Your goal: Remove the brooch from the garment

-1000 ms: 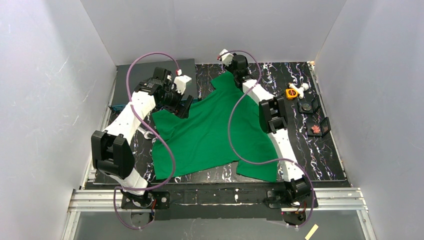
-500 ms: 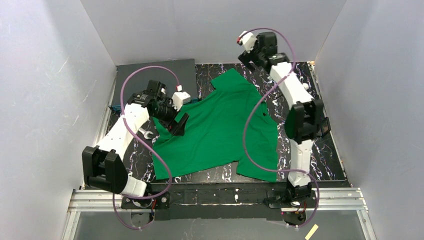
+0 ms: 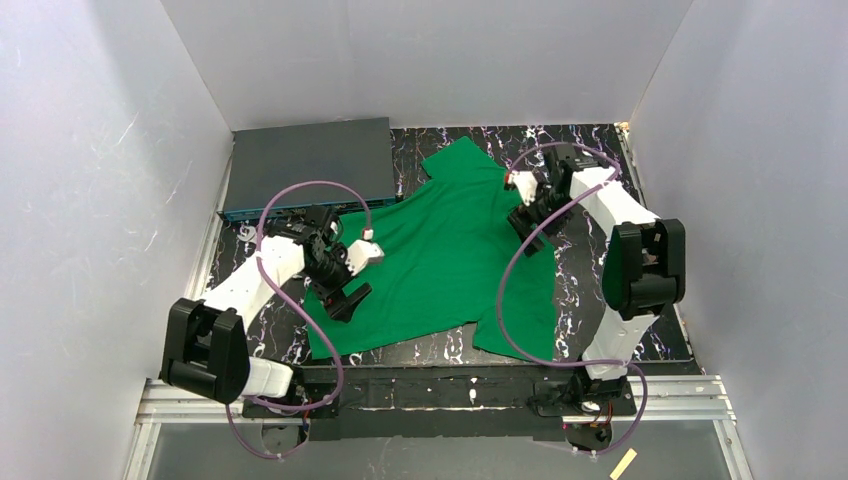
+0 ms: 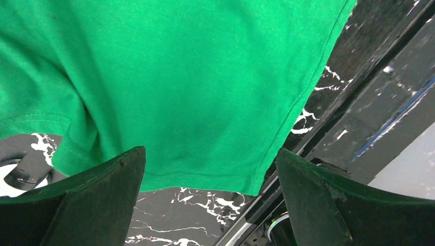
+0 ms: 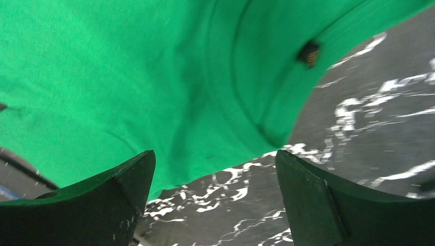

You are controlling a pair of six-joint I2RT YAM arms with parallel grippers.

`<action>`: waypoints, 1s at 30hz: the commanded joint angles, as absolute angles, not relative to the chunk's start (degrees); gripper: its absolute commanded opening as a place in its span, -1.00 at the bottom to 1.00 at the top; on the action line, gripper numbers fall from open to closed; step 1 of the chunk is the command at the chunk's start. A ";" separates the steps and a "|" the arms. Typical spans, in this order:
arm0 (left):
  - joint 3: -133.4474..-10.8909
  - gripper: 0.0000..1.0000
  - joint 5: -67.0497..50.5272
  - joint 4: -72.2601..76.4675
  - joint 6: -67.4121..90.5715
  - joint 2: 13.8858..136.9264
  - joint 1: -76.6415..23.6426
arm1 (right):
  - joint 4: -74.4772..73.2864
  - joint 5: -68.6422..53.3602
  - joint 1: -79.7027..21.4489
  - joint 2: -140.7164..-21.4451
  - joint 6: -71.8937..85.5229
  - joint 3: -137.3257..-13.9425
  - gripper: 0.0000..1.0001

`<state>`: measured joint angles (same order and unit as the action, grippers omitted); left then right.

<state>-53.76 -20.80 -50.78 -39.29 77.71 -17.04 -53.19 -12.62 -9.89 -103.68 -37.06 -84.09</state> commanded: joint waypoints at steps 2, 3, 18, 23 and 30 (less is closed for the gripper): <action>-48.49 0.97 -14.79 -48.98 -43.55 76.35 -21.52 | -53.53 -14.23 -10.20 -98.75 -37.89 -77.96 0.88; -47.00 0.97 -13.90 -48.63 -44.07 75.86 -22.54 | -53.28 -13.64 -10.17 -98.85 -38.00 -76.83 0.88; -39.26 0.92 -11.93 -47.44 -45.33 74.41 -31.40 | -47.10 2.44 -10.20 -98.18 -44.28 -65.30 0.80; -39.97 0.89 -14.96 -48.61 -45.16 74.71 -33.29 | -45.71 6.72 -9.80 -98.70 -43.75 -63.87 0.73; -39.38 0.82 -17.68 -50.03 -45.56 74.41 -36.01 | -47.10 8.18 -8.07 -99.02 -44.27 -64.35 0.72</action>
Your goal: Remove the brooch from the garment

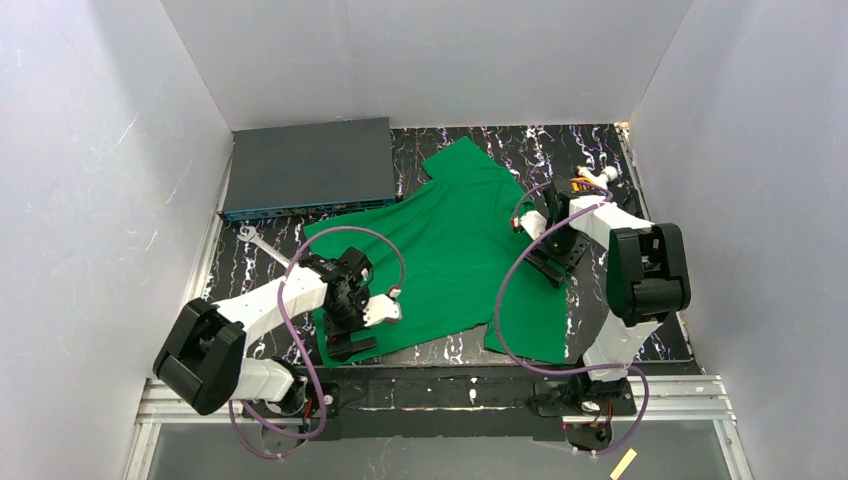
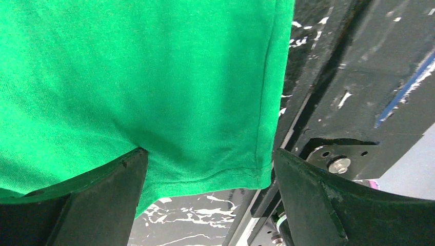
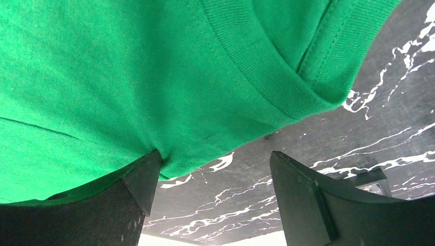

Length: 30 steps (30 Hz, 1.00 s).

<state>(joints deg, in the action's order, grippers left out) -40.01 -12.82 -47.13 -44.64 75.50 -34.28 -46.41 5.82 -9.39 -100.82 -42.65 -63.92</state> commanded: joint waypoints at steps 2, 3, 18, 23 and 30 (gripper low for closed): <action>-40.01 0.82 -18.52 -50.76 -45.13 74.35 -36.08 | -47.96 7.28 -7.77 -98.81 -44.52 -65.28 0.75; -40.91 0.82 -19.20 -51.46 -44.60 74.24 -36.08 | -48.69 6.61 -7.66 -98.60 -44.49 -66.03 0.76; -69.82 0.97 -32.69 -58.22 -17.68 68.63 -26.29 | -52.30 -8.62 -7.27 -91.13 -37.00 -85.40 0.97; -81.17 0.97 -33.32 -60.65 -9.96 71.95 -15.62 | -53.87 -11.22 -7.21 -90.58 -32.17 -95.09 0.97; -90.83 0.97 -32.33 -64.34 -1.63 80.03 -0.95 | -56.31 -9.38 -5.65 -92.09 -24.14 -101.31 0.97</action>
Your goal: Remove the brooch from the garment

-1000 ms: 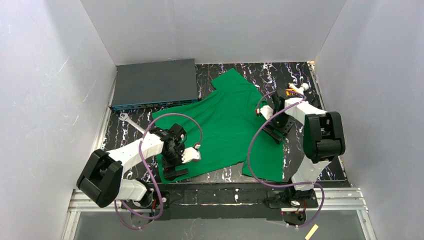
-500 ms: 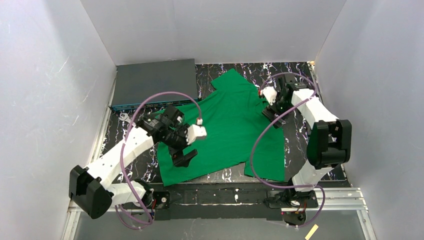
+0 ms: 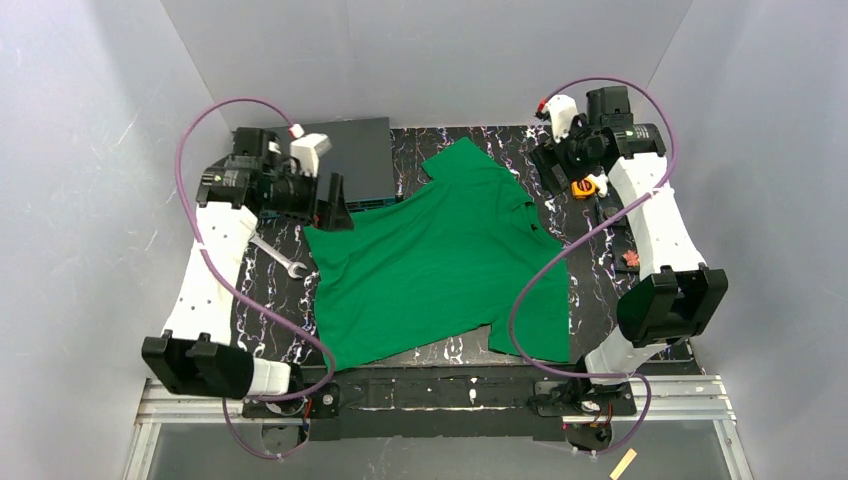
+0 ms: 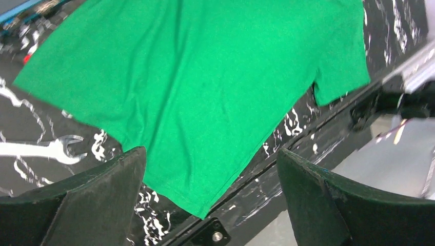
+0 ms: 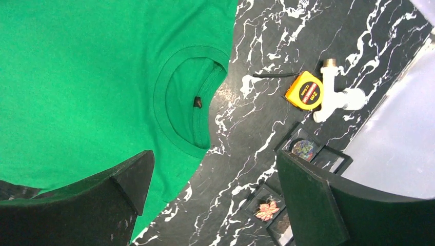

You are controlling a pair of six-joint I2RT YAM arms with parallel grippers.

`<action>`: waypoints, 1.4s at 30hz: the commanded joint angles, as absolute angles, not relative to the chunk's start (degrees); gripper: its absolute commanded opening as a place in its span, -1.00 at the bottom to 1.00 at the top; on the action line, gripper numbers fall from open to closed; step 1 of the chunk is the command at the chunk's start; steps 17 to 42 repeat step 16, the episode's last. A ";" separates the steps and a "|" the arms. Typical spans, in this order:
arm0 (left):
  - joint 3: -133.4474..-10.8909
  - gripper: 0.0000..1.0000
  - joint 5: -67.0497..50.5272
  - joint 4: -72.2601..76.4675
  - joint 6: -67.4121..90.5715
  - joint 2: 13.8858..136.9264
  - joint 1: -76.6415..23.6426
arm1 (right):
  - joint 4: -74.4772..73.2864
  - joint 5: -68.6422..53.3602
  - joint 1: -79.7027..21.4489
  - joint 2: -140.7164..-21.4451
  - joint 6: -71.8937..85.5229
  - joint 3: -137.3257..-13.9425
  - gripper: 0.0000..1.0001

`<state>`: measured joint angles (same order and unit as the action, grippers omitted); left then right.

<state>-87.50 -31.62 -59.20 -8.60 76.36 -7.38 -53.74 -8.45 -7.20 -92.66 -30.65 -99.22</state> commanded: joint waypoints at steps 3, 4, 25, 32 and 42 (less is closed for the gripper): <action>-91.48 0.97 -28.40 -65.64 -0.44 82.52 4.41 | -57.06 -10.43 -4.32 -93.19 -21.85 -99.29 0.97; -91.16 0.97 -27.73 -65.65 -0.44 82.87 5.75 | -56.65 -10.98 -3.57 -93.28 -21.73 -97.50 0.97; -80.53 0.97 -24.55 -65.33 -2.46 78.83 10.26 | -50.66 -14.00 -1.14 -91.91 -20.44 -85.85 0.97; -80.53 0.97 -24.55 -65.33 -2.46 78.83 10.26 | -50.66 -14.00 -1.14 -91.91 -20.44 -85.85 0.97; -80.53 0.97 -24.55 -65.33 -2.46 78.83 10.26 | -50.66 -14.00 -1.14 -91.91 -20.44 -85.85 0.97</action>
